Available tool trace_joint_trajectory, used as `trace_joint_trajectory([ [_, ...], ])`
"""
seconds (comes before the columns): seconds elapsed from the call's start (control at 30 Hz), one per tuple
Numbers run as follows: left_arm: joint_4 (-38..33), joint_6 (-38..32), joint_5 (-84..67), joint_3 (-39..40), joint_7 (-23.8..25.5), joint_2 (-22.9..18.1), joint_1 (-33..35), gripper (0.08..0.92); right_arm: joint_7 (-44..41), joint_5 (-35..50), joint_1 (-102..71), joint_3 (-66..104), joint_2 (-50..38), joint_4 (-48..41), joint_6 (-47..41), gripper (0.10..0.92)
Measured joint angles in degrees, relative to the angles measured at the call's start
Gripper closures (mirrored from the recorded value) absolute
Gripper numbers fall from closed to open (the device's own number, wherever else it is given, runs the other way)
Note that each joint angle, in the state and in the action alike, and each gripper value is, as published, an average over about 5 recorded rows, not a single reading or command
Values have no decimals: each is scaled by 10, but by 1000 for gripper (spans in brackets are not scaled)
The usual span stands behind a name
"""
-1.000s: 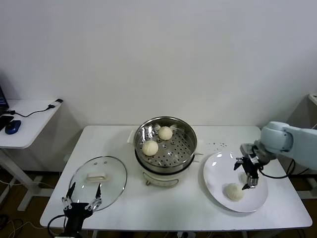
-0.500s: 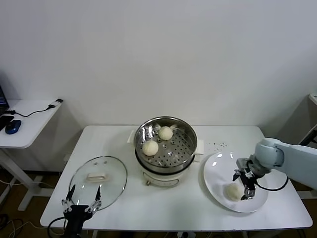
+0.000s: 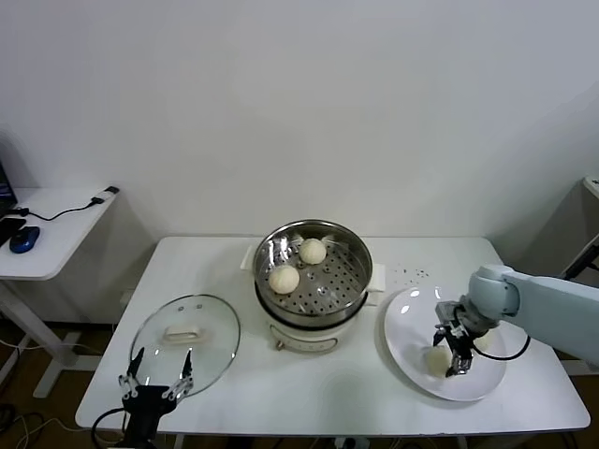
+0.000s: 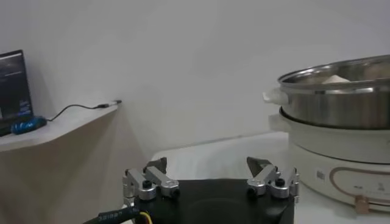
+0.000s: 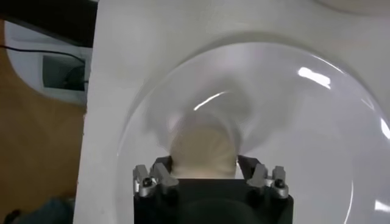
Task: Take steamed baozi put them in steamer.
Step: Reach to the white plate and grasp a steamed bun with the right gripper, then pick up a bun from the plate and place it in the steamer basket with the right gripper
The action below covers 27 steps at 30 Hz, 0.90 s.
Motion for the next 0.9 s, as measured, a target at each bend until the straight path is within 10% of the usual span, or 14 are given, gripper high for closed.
trace_joint_trajectory([
  [0.9, -2, 0, 7, 3, 1, 2, 6, 177, -75, -26, 182, -51, 38, 0, 164, 439],
])
